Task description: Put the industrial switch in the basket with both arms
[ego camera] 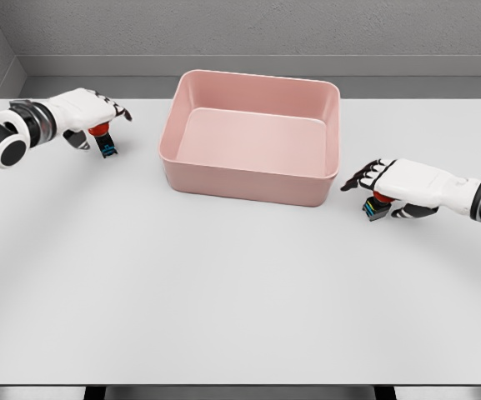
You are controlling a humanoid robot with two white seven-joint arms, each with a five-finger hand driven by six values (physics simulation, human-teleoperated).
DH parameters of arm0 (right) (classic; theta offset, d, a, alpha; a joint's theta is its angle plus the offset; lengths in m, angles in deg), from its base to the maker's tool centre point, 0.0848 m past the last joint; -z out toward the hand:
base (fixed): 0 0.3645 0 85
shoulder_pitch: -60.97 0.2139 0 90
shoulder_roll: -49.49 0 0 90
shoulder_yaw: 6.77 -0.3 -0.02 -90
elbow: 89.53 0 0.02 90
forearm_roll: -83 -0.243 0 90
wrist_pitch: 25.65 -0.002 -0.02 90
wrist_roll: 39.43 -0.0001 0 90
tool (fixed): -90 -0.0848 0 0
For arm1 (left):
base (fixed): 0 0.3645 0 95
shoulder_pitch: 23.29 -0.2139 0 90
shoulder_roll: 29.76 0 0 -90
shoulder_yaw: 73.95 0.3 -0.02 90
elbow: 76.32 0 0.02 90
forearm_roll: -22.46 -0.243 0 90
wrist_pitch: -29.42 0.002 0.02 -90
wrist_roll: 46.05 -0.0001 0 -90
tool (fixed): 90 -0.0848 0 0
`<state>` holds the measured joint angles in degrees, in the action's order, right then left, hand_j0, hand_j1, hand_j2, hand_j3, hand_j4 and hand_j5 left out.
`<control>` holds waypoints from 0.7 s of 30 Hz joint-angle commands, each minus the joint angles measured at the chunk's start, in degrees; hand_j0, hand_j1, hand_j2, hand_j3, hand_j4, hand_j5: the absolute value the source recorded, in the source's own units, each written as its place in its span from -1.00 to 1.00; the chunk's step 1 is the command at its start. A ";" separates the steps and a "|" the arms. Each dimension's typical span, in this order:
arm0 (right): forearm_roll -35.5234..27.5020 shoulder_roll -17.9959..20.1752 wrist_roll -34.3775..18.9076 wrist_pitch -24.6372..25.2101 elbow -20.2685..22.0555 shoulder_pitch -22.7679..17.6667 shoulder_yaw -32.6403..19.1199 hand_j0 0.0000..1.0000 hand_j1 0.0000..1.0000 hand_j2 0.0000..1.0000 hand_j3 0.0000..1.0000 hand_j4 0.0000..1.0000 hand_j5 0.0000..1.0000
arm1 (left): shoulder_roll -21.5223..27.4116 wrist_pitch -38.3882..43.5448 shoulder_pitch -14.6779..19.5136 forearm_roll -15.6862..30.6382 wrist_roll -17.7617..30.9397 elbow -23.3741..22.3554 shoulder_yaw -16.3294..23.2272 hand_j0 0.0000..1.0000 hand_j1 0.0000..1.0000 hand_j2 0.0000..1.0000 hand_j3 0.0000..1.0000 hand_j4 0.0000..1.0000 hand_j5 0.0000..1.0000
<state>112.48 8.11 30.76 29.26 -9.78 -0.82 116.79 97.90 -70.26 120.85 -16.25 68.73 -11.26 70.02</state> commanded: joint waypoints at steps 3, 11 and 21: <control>0.22 -0.01 -0.93 0.10 -0.12 0.00 -0.07 0.53 0.53 0.53 0.53 0.53 0.53 | -1.01 -0.08 0.26 -0.92 -0.08 -2.30 0.00 0.70 0.70 0.70 0.70 0.70 0.70; 0.31 0.08 -1.02 0.10 -0.03 0.00 -0.07 0.45 0.45 0.45 0.45 0.45 0.45 | -1.10 -0.17 0.26 -0.92 0.00 -1.95 1.23 0.60 0.60 0.60 0.60 0.60 0.60; 0.31 0.08 -1.02 0.10 0.32 -0.18 0.02 0.33 0.33 0.33 0.33 0.33 0.33 | -1.10 -0.17 0.35 -1.19 0.00 -2.22 1.32 0.47 0.47 0.47 0.47 0.47 0.47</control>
<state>113.09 8.12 29.72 29.25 -9.50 -0.91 116.81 96.83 -70.44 121.29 -17.40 68.76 -13.38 71.37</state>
